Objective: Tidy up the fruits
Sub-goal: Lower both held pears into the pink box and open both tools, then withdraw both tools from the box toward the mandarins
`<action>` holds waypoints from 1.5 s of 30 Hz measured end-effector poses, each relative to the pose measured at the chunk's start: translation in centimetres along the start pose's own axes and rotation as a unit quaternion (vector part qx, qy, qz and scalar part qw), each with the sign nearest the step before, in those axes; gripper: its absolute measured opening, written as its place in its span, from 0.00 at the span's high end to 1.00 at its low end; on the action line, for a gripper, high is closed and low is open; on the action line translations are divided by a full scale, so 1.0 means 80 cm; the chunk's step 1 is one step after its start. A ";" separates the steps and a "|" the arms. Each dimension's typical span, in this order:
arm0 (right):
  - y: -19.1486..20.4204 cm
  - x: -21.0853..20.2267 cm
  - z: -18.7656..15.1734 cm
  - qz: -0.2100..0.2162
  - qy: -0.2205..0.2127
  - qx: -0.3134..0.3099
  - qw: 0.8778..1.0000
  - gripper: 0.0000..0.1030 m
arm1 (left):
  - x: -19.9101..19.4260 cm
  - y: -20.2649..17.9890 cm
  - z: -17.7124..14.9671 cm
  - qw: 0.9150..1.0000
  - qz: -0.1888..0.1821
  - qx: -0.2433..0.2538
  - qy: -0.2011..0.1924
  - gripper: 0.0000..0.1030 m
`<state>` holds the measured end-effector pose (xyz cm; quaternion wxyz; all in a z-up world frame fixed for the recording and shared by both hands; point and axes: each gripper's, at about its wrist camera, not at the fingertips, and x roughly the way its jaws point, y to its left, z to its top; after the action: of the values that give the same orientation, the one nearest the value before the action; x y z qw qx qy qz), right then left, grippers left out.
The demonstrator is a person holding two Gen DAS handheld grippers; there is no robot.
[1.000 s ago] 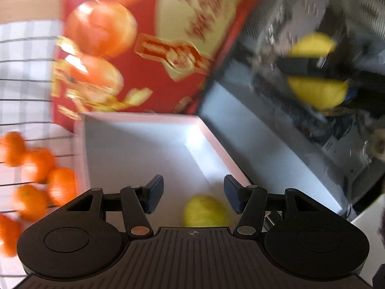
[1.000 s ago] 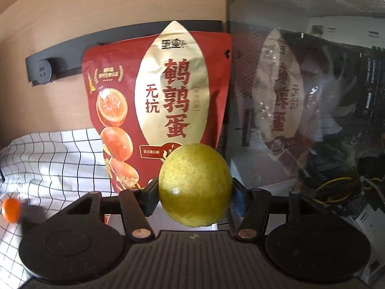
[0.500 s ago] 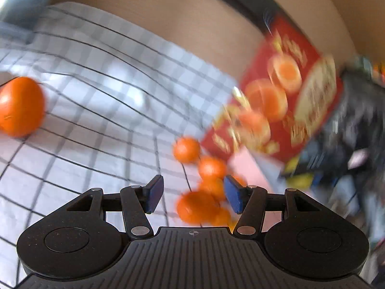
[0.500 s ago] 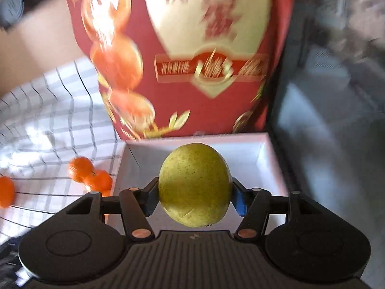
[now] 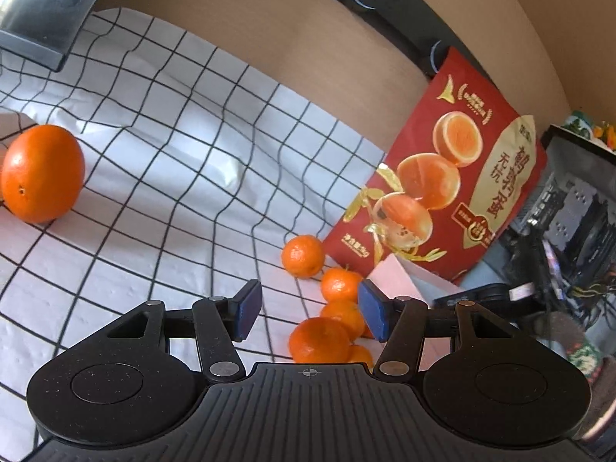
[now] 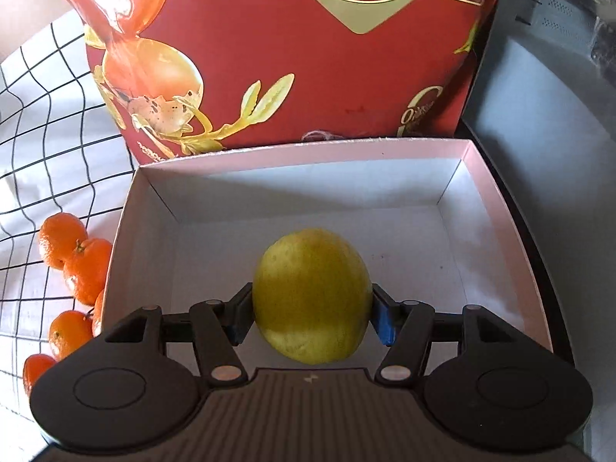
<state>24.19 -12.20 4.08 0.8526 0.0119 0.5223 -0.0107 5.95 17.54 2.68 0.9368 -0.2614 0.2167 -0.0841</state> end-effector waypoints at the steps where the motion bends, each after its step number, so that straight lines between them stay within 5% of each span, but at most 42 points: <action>1: -0.001 -0.005 -0.002 -0.002 -0.006 -0.002 1.000 0.38 | 0.000 0.002 0.000 1.000 0.003 -0.003 0.001 0.41; 6: 0.006 -0.054 -0.024 -0.021 -0.077 -0.061 0.995 0.31 | 0.001 0.007 0.002 1.000 0.005 -0.017 -0.001 0.41; 11: 0.033 -0.121 -0.051 0.043 -0.144 -0.118 0.981 0.25 | 0.001 0.004 0.001 1.000 0.012 -0.006 0.001 0.41; 17: 0.095 -0.137 -0.076 0.128 -0.123 -0.170 0.969 0.26 | -0.002 0.010 0.002 1.000 0.016 -0.018 -0.003 0.41; 20: 0.123 -0.137 -0.097 0.147 -0.107 -0.208 0.961 0.35 | -0.003 0.011 0.002 1.000 0.015 -0.020 -0.006 0.41; 26: 0.164 -0.118 -0.140 0.095 -0.109 -0.301 0.943 0.43 | -0.001 0.005 0.000 1.000 0.014 -0.009 -0.001 0.41; 31: 0.164 -0.096 -0.149 0.071 -0.099 -0.299 0.946 0.44 | 0.000 0.004 -0.002 1.000 0.014 -0.007 0.000 0.41; 35: 0.151 -0.096 -0.162 0.092 -0.092 -0.300 0.945 0.45 | 0.000 0.004 -0.002 1.000 0.011 -0.006 0.002 0.41; 41: 0.103 -0.130 -0.184 0.189 -0.067 -0.261 0.944 0.45 | 0.000 0.003 -0.004 1.000 0.014 -0.001 0.006 0.41; 45: 0.058 -0.146 -0.219 0.176 -0.119 -0.227 0.950 0.37 | 0.002 0.000 -0.005 1.000 0.008 0.004 0.011 0.41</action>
<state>3.44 -6.91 6.55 0.8771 -0.0917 0.3948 0.2577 5.90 17.35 2.31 0.9360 -0.2550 0.2292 -0.0801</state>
